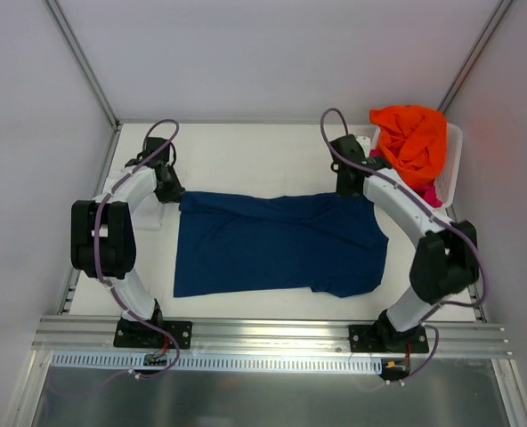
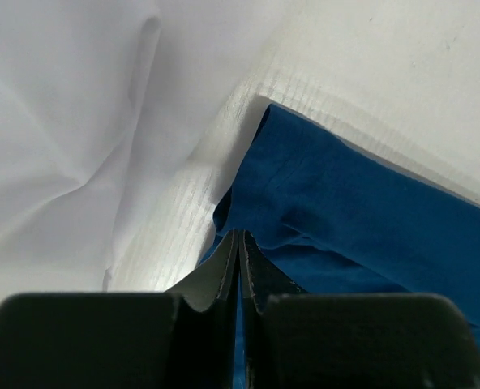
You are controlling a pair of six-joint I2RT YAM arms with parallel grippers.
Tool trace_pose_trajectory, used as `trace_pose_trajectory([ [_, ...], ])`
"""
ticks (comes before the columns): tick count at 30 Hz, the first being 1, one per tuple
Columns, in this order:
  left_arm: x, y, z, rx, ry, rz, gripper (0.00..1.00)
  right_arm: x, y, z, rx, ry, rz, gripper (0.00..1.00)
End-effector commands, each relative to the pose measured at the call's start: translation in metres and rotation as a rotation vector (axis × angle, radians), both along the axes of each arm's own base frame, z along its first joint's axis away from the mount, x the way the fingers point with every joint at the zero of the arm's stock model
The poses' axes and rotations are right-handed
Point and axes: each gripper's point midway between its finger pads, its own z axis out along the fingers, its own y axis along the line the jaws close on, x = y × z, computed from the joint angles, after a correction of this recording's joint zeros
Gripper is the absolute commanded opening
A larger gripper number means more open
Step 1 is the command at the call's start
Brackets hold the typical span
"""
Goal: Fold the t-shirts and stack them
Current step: Fold the flattened tshirt in 1/3 of the way
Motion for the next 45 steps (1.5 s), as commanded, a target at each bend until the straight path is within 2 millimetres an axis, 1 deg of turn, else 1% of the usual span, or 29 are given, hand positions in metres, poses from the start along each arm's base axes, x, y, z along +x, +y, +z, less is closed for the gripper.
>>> trace_pose_trajectory([
  [1,0.006,-0.009,-0.009,-0.052,0.025,-0.006,0.00,0.030,0.033,-0.018,0.060,0.058,0.073,0.01],
  [3,0.008,-0.015,-0.012,-0.082,0.026,-0.022,0.00,0.040,0.040,-0.028,0.065,0.082,0.083,0.00],
  [4,0.009,-0.016,-0.015,-0.086,0.033,-0.023,0.00,0.044,0.045,-0.045,0.060,0.123,0.090,0.01],
  [5,0.011,-0.017,-0.015,-0.092,0.030,-0.028,0.00,0.053,0.050,-0.042,0.068,0.116,0.098,0.01],
  [6,0.012,-0.020,-0.016,-0.106,0.032,-0.037,0.00,0.056,0.051,-0.047,0.065,0.131,0.097,0.00],
  [7,0.016,-0.021,-0.018,-0.113,0.034,-0.041,0.00,0.055,0.054,-0.063,0.055,0.181,0.102,0.00],
  [9,0.020,-0.024,-0.020,-0.124,0.039,-0.048,0.00,0.064,0.059,-0.066,0.062,0.188,0.104,0.00],
  [10,0.022,-0.025,-0.025,-0.129,0.048,-0.048,0.00,0.065,0.061,-0.070,0.067,0.198,0.108,0.00],
  [11,0.024,-0.026,-0.027,-0.133,0.052,-0.050,0.00,0.065,0.062,-0.080,0.063,0.220,0.108,0.00],
  [13,0.028,-0.027,-0.032,-0.139,0.063,-0.054,0.00,0.068,0.066,-0.085,0.071,0.232,0.110,0.00],
  [14,0.029,-0.027,-0.034,-0.138,0.066,-0.053,0.00,0.068,0.067,-0.094,0.069,0.255,0.109,0.01],
  [15,0.031,-0.027,-0.035,-0.138,0.067,-0.053,0.00,0.071,0.070,-0.094,0.075,0.254,0.109,0.00],
  [16,0.031,-0.026,-0.040,-0.135,0.079,-0.051,0.00,0.070,0.069,-0.097,0.073,0.266,0.104,0.01],
  [17,0.032,-0.026,-0.042,-0.134,0.081,-0.050,0.00,0.070,0.070,-0.104,0.069,0.284,0.104,0.00],
  [19,0.034,-0.025,-0.046,-0.128,0.088,-0.047,0.00,0.075,0.073,-0.105,0.071,0.288,0.098,0.01],
  [20,0.035,-0.025,-0.048,-0.126,0.091,-0.044,0.00,0.075,0.072,-0.112,0.064,0.304,0.093,0.00],
  [21,0.037,-0.025,-0.048,-0.124,0.090,-0.044,0.00,0.081,0.074,-0.108,0.064,0.297,0.091,0.01],
  [25,0.043,-0.024,-0.048,-0.121,0.083,-0.043,0.00,0.092,0.076,-0.110,0.065,0.305,0.082,0.01],
  [26,0.045,-0.022,-0.047,-0.117,0.080,-0.039,0.00,0.094,0.075,-0.115,0.063,0.315,0.077,0.01],
  [28,0.047,-0.019,-0.047,-0.112,0.078,-0.034,0.00,0.103,0.075,-0.112,0.071,0.298,0.070,0.01],
  [30,0.050,-0.017,-0.049,-0.113,0.079,-0.030,0.00,0.108,0.071,-0.118,0.083,0.313,0.055,0.01],
  [31,0.050,-0.016,-0.050,-0.114,0.085,-0.030,0.00,0.113,0.072,-0.116,0.092,0.303,0.053,0.01],
  [33,0.051,-0.013,-0.051,-0.116,0.089,-0.021,0.00,0.117,0.064,-0.123,0.102,0.320,0.033,0.01],
  [34,0.051,-0.011,-0.052,-0.115,0.091,-0.018,0.00,0.120,0.062,-0.120,0.103,0.312,0.026,0.01],
  [35,0.051,-0.010,-0.051,-0.113,0.091,-0.015,0.00,0.122,0.054,-0.123,0.100,0.314,0.007,0.00],
  [37,0.052,-0.009,-0.050,-0.113,0.089,-0.014,0.00,0.125,0.047,-0.124,0.103,0.316,-0.011,0.01],
  [38,0.054,0.000,-0.049,-0.112,0.086,0.007,0.00,0.128,0.039,-0.124,0.107,0.314,-0.034,0.01],
  [44,0.058,0.014,-0.047,-0.115,0.084,0.033,0.00,0.137,0.008,-0.126,0.136,0.309,-0.107,0.00],
  [45,0.058,0.017,-0.047,-0.114,0.084,0.040,0.00,0.139,0.006,-0.126,0.145,0.309,-0.113,0.00],
])
